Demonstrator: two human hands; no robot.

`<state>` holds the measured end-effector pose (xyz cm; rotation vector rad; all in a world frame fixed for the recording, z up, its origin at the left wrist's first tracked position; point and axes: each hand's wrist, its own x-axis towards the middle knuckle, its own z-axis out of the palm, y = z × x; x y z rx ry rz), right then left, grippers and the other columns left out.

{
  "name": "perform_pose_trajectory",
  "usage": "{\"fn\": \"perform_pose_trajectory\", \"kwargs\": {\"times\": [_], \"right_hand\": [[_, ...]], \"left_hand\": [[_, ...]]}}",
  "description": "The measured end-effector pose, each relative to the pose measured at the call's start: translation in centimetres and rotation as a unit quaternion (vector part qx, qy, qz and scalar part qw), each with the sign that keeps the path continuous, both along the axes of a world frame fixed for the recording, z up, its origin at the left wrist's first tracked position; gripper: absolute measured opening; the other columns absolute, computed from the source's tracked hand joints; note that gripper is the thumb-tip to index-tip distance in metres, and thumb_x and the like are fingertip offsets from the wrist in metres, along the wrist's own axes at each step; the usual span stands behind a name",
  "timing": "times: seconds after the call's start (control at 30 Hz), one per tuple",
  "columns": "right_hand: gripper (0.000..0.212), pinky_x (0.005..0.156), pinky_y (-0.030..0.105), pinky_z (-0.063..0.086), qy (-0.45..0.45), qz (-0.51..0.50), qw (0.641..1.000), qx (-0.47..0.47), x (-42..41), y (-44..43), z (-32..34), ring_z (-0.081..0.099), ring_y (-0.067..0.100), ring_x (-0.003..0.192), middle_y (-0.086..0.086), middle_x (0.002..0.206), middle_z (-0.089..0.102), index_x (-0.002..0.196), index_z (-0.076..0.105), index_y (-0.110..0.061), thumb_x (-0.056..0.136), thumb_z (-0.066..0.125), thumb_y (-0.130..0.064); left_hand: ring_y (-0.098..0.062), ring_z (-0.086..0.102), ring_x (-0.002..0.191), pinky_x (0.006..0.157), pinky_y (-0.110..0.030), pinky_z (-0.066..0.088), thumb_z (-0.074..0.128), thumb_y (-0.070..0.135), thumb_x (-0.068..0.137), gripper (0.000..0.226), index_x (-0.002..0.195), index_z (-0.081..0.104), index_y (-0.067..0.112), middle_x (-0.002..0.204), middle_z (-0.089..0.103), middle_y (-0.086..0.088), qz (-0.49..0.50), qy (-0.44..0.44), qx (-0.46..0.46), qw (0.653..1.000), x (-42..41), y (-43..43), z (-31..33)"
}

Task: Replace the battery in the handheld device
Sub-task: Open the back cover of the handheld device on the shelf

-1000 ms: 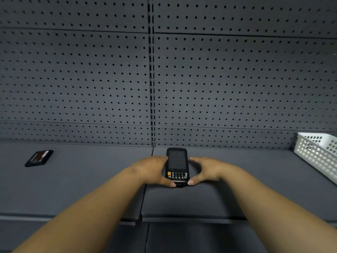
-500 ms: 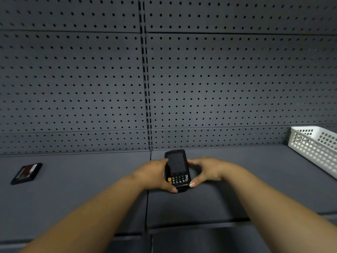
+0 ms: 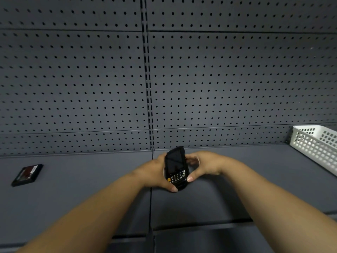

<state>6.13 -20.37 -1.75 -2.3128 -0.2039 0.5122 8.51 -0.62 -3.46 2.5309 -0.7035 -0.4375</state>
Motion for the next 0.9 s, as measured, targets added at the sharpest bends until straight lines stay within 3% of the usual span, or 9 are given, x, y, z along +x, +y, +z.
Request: {"fn": "perform_pose_trajectory", "kwargs": {"times": [0.23,0.3,0.4,0.53,0.67,0.83,0.9], "right_hand": [[0.08,0.116,0.028,0.025,-0.014,-0.012,1.0,0.013,0.6,0.7,0.3,0.041,0.019,0.136,0.003,0.145,0.047,0.142,0.039,-0.013,0.073,0.076,0.001],[0.08,0.116,0.036,0.032,-0.014,-0.015,1.0,0.022,0.8,0.7,0.3,0.048,0.021,0.129,0.003,0.141,0.051,0.141,0.042,-0.014,0.071,0.077,0.002],[0.075,0.105,0.034,0.043,0.001,-0.026,0.997,0.078,0.6,0.7,0.0,0.062,0.015,0.1,0.005,0.138,0.05,0.138,0.044,-0.01,0.071,0.073,0.011],[0.073,0.104,0.042,0.045,-0.004,-0.048,0.992,0.118,0.6,0.6,-0.2,0.064,0.026,0.103,0.006,0.141,0.048,0.135,0.047,-0.009,0.07,0.072,0.013],[0.071,0.099,0.037,0.048,0.008,-0.058,0.989,0.136,0.8,0.5,-0.5,0.064,0.02,0.095,0.008,0.132,0.054,0.134,0.046,-0.003,0.071,0.069,0.017],[0.068,0.08,0.018,0.054,0.032,-0.068,0.987,0.143,1.1,0.2,-1.0,0.067,0.004,0.077,0.003,0.1,0.066,0.134,0.046,0.0,0.072,0.068,0.018],[0.068,0.083,0.021,0.054,0.028,-0.071,0.987,0.143,1.1,0.4,-0.9,0.067,0.009,0.083,0.005,0.105,0.066,0.134,0.046,-0.001,0.072,0.069,0.017]], "left_hand": [[-0.021,0.044,0.134,0.109,-0.028,0.035,0.086,0.033,0.061,0.131,0.148,-0.012,0.018,0.144,0.049,-0.006,0.006,0.021,0.015,1.0,0.2,0.1,0.2],[-0.022,0.044,0.134,0.111,-0.031,0.035,0.086,0.035,0.059,0.139,0.147,-0.02,0.019,0.145,0.048,-0.006,0.013,0.026,0.019,0.999,0.5,0.2,-0.1],[-0.023,0.045,0.133,0.109,-0.03,0.037,0.086,0.035,0.059,0.141,0.146,-0.024,0.021,0.143,0.05,-0.008,0.012,0.018,0.021,1.0,0.7,0.0,0.0],[-0.024,0.047,0.131,0.107,-0.029,0.037,0.086,0.032,0.062,0.138,0.146,-0.023,0.021,0.141,0.051,-0.009,0.002,0.013,0.02,1.0,0.7,-0.3,0.3],[-0.023,0.046,0.132,0.108,-0.029,0.037,0.085,0.028,0.063,0.135,0.147,-0.022,0.021,0.141,0.052,-0.009,-0.004,0.026,0.005,1.0,0.9,-0.4,0.1],[-0.021,0.05,0.13,0.109,-0.033,0.04,0.085,0.021,0.064,0.134,0.147,-0.02,0.024,0.139,0.054,-0.009,-0.008,0.046,-0.02,0.999,1.3,-0.5,-0.1],[-0.021,0.052,0.128,0.108,-0.032,0.041,0.085,0.021,0.064,0.134,0.147,-0.019,0.024,0.137,0.056,-0.008,-0.01,0.048,-0.024,0.999,1.3,-0.4,-0.1]]}}
